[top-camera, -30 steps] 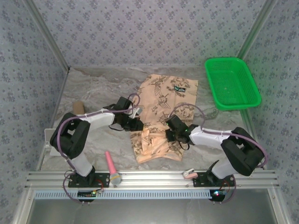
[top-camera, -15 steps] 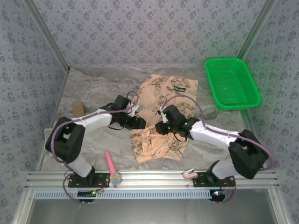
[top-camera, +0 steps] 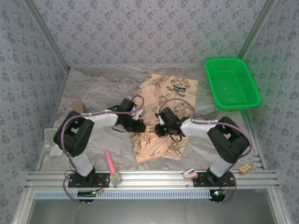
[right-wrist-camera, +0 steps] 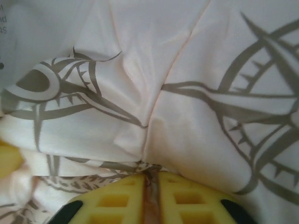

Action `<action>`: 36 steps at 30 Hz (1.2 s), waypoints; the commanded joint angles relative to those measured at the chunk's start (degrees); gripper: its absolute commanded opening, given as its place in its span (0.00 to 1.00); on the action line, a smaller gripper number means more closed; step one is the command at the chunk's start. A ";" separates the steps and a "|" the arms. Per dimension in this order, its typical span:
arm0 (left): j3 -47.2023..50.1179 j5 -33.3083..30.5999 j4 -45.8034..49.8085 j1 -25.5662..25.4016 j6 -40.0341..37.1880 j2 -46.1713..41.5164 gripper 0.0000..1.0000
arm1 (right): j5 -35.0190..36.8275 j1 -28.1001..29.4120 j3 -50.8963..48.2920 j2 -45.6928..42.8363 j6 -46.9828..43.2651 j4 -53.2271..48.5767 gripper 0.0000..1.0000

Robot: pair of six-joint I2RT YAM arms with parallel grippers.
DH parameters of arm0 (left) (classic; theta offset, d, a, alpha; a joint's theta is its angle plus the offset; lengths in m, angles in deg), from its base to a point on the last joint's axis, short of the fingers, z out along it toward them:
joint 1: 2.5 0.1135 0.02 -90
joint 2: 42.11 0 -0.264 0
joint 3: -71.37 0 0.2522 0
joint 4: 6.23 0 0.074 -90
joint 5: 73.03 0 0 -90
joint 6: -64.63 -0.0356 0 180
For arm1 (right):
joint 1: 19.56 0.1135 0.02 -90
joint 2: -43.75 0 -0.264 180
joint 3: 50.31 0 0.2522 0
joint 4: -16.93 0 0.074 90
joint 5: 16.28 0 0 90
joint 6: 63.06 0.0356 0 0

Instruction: Fold the inside-out t-shirt

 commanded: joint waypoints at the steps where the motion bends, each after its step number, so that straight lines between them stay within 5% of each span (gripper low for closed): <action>1: 2.45 7.06 -5.57 1.89 -1.15 -5.03 0.00 | 2.88 -0.65 0.82 -1.29 0.85 -0.31 0.01; 8: 3.44 6.66 -5.25 4.08 -1.09 -3.14 0.08 | -8.64 -1.28 -2.47 -9.23 -8.19 2.64 0.00; 14: 3.26 1.71 -6.24 4.34 -0.50 -0.14 0.37 | -20.40 -3.23 -4.87 -17.91 -9.72 3.16 0.00; 19: 2.72 0.86 -7.82 4.39 -0.01 -0.41 0.50 | -20.72 -3.95 -4.54 -17.17 -8.92 1.40 0.00; 23: 1.65 2.40 -8.05 4.38 -0.54 -1.35 0.52 | -24.95 -3.00 -6.21 -16.56 -9.91 4.60 0.00; 26: 0.84 4.37 -8.67 4.01 0.87 -1.40 0.52 | -19.04 2.32 -7.00 -16.92 -17.08 1.31 0.00; 32: 0.15 -3.21 -4.16 5.64 3.34 1.65 0.45 | -25.52 4.20 -10.45 -11.42 -16.59 3.52 0.00; 36: 0.77 -7.38 -0.77 7.40 4.80 1.60 0.41 | -19.46 5.50 -9.85 -12.14 -20.18 -3.48 0.00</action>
